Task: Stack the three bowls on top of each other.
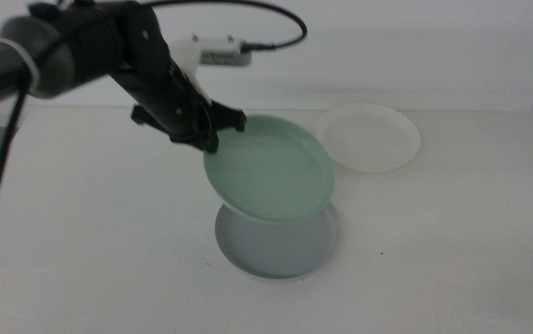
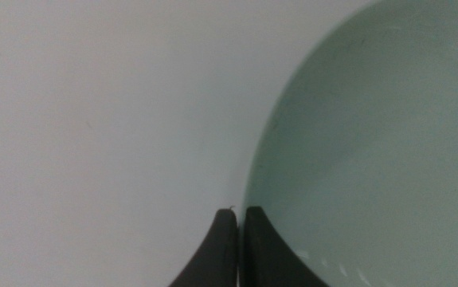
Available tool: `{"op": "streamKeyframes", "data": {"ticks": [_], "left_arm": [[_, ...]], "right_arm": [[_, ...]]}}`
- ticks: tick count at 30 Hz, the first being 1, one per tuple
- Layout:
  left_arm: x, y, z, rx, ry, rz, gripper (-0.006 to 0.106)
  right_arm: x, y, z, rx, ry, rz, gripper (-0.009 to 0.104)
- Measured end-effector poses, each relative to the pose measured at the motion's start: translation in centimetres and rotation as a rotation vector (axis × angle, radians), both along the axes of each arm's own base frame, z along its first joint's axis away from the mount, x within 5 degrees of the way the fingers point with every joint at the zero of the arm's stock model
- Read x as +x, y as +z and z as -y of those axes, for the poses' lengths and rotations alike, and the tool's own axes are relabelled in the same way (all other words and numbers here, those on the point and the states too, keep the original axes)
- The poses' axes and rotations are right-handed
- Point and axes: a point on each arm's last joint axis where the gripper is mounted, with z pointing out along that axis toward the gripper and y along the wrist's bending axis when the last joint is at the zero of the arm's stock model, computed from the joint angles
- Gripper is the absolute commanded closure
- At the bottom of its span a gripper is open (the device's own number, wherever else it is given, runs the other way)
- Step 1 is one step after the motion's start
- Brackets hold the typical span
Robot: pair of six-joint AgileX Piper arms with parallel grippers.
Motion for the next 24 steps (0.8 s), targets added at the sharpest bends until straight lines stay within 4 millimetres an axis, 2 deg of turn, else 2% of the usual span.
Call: {"op": "streamKeyframes", "data": {"ticks": [9,24], "left_arm": [[-1.1,-4.1,0.4,-0.040,0.032,-0.082,0.102],[-1.7,-6.6,0.8,-0.065,0.022,-0.131,0.102]], "right_arm": [[0.0,0.0,0.0,0.000,0.000,0.000,0.003],[0.0,0.0,0.0,0.000,0.000,0.000,0.003]]}}
